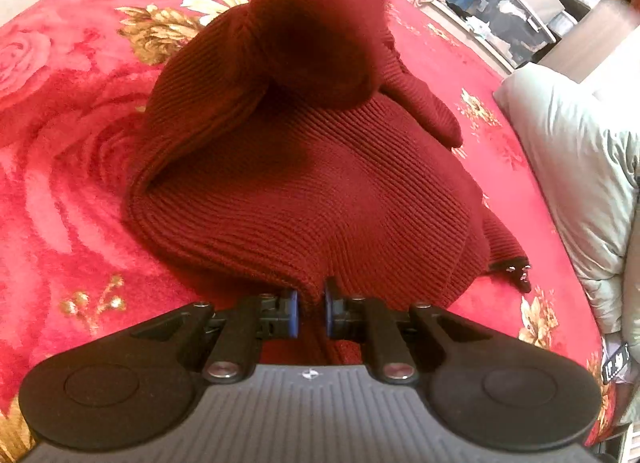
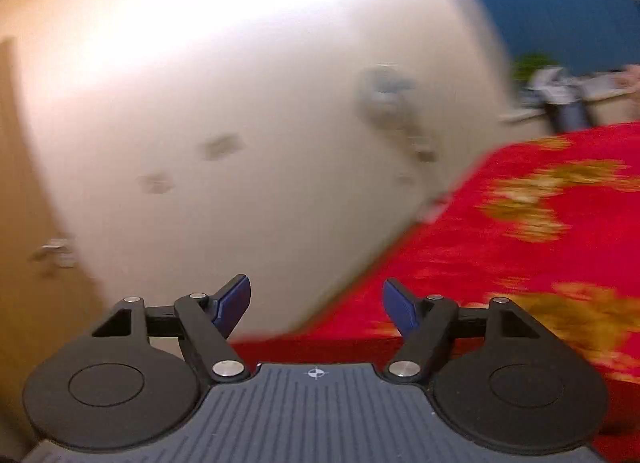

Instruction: Fold small clothes

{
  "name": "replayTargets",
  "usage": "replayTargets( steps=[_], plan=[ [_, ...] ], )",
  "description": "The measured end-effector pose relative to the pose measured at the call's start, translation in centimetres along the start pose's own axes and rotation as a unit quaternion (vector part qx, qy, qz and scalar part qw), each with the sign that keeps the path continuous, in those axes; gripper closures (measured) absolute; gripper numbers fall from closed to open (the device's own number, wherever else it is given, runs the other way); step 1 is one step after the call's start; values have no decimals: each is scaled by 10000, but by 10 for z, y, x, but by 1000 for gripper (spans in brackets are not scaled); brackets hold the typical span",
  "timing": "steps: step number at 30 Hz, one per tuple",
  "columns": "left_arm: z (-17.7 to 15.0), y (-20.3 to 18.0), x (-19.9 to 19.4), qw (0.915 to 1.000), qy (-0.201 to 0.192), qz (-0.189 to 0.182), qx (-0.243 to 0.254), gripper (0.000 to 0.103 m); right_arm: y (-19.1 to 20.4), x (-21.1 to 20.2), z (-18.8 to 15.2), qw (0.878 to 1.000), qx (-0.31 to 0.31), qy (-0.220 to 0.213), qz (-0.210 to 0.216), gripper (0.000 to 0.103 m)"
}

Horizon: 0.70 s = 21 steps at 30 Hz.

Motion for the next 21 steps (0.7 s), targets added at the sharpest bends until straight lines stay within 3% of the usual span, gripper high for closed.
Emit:
replayTargets(
  steps=[2,5,8,11,15,19,20,21],
  plan=[
    [1,1,-3,10000,-14,-39,-25,90,-68,-10,-13,9954,289,97,-909,29],
    [2,4,-7,9999,-17,-103,-80,90,-165,-34,-44,9716,759,290,-2220,28],
    [5,5,-8,9998,-10,-147,-100,90,-233,-51,-91,9456,1331,662,-2893,28],
    [6,3,-5,9998,49,-175,-126,89,-269,-51,-125,9284,1854,879,-3099,28],
    [4,-1,1,9998,134,-138,-102,89,-272,-40,-158,9240,2021,1269,-2989,28],
    [5,0,6,9996,191,-138,-156,89,-265,-27,-159,9283,1924,1277,-2913,24],
    [5,0,8,9996,194,-131,-164,89,-259,-27,-158,9286,1923,1254,-2915,28],
    [5,-2,9,9996,194,-116,-162,89,-251,-27,-156,9315,1846,1213,-2888,46]
  ],
)
Point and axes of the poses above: each gripper's, at about its wrist camera, not at the fingertips, and x roughly the way its jaws point, y to its left, z to its top, the point moved 8 cm from there along x, roughly the way its jaws point, and after that the axes turned 1 degree about x, right-handed, at the moved point
